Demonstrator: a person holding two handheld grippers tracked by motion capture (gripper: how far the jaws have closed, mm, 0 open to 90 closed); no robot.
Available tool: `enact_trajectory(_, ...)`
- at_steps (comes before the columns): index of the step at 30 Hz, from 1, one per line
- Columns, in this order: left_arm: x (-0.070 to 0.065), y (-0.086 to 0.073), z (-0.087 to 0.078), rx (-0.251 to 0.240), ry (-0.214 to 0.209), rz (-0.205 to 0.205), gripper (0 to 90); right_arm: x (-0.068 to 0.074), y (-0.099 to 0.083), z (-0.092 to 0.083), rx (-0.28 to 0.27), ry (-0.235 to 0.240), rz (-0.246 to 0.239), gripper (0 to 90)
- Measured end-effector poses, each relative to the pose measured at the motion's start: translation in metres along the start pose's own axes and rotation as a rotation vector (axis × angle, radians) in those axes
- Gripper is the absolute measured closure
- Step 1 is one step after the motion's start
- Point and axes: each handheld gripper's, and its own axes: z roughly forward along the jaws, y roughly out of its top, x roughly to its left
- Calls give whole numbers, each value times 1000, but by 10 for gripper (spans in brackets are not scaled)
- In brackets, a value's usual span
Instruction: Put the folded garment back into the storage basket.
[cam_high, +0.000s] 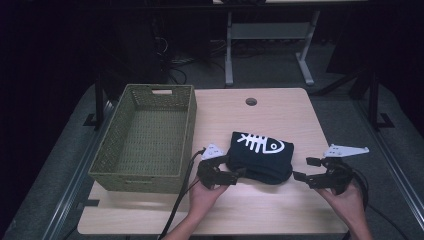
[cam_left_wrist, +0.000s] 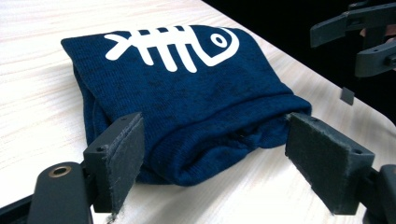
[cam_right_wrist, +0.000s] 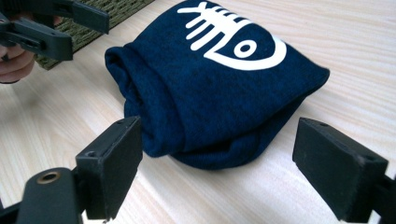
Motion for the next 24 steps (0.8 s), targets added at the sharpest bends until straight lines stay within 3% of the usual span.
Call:
enact_trajectory(7, 5, 8, 7, -8, 29, -4, 200, -4, 9, 5, 14, 4, 15, 155)
enact_trajectory(11, 11, 14, 12, -2, 27, -31, 198, -5, 14, 7, 21, 5, 15, 153)
enact_trajectory(17, 16, 17, 17, -7, 51, -28, 204, -9, 19, 9, 21, 4, 27, 154)
enact_trajectory(24, 28, 16, 29, 15, 62, -81, 199, -19, 22, 17, 34, -7, 58, 156)
